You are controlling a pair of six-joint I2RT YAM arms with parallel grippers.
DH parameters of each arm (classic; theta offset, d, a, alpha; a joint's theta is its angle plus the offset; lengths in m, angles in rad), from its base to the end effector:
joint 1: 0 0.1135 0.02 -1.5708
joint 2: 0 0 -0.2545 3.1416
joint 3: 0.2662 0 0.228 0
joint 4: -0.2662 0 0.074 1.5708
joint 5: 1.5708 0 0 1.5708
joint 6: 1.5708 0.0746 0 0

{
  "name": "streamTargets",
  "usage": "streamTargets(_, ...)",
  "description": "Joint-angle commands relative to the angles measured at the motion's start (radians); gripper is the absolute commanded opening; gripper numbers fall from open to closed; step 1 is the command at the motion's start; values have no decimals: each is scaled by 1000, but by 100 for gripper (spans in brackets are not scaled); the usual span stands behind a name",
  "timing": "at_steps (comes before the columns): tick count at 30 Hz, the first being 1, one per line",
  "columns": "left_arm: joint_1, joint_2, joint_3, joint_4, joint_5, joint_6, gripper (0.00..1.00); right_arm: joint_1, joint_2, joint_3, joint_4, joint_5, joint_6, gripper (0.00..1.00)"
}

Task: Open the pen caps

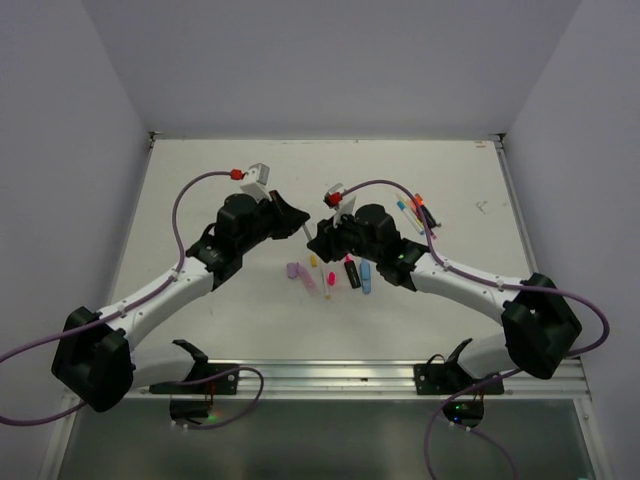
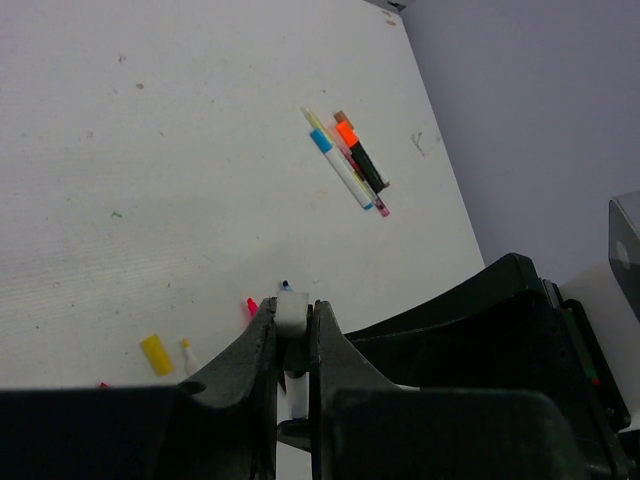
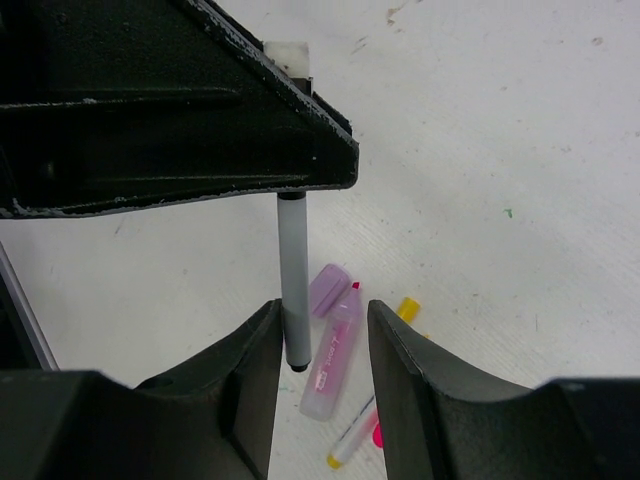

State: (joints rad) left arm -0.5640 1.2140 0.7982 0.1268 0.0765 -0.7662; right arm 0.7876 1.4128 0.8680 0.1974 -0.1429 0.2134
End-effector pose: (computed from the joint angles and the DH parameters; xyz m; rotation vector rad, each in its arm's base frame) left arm 0.2495 -0.1645 0.2757 -0.1435 1.9750 -0.9708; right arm 0.2311 0.2471 0.2518 -0.6617 1.8870 0.7976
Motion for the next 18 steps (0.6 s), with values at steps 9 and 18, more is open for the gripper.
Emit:
streamTargets(9,0,-24,-42,112,-4,10,0,16,34,75,71,-12,-2,34)
streamTargets(18,1,-60,-77,200,45,51,0,12,0,34,86,-110,15,0)
